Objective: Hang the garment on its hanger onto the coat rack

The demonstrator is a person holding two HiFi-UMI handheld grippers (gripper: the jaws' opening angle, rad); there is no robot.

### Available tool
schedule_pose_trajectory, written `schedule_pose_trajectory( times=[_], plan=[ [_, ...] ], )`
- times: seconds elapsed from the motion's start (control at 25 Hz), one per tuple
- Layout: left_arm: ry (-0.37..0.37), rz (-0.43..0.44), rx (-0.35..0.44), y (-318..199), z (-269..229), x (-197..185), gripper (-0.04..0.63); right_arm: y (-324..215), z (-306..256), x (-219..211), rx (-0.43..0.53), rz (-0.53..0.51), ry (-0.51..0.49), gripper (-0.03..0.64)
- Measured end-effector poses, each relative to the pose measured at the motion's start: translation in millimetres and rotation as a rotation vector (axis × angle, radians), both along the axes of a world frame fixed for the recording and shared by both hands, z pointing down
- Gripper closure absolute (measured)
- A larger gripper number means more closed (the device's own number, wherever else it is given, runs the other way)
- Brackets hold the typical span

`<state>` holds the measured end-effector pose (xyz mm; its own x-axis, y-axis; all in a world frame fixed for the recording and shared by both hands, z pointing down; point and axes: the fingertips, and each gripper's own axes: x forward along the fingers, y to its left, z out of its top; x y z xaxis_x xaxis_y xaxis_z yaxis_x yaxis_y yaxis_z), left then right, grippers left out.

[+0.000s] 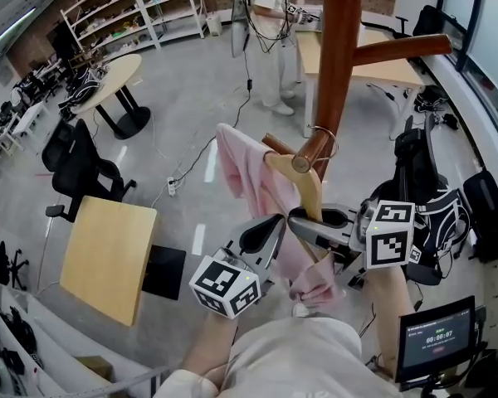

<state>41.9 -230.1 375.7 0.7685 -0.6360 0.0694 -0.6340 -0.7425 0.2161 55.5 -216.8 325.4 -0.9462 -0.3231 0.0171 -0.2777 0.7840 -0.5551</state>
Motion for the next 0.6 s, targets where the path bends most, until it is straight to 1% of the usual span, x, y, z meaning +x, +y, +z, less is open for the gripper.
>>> schedule_pose_trajectory(
  times=[0.12, 0.24, 0.32, 0.44, 0.52, 0.6],
  plan=[
    [0.001, 0.009, 0.000, -0.9, -1.9, 5.5, 0.589, -0.8, 0.5, 8.7, 0.035, 0.038, 0.069, 0.589],
    [0.007, 0.024, 0.003, 5.1, -4.1, 5.4, 0.589, 3.6, 0.3, 10.7, 0.093, 0.093, 0.166, 0.589],
    [0.011, 0.033, 0.003, 7.4, -4.6, 4.7, 0.589, 1.2, 0.5, 16.0, 0.155, 0.154, 0.259, 0.589],
    [0.012, 0.041, -0.001, -0.3, -2.2, 10.6, 0.589, -14.6, 4.3, 35.2, 0.277, 0.253, 0.418, 0.588],
    [0.013, 0.048, -0.004, -4.2, -0.1, 14.3, 0.589, -19.5, 6.8, 42.5, 0.316, 0.279, 0.461, 0.588],
    [0.014, 0.058, -0.003, -3.6, 0.4, 15.3, 0.589, -16.5, 7.0, 43.1, 0.324, 0.272, 0.458, 0.588]
  ],
)
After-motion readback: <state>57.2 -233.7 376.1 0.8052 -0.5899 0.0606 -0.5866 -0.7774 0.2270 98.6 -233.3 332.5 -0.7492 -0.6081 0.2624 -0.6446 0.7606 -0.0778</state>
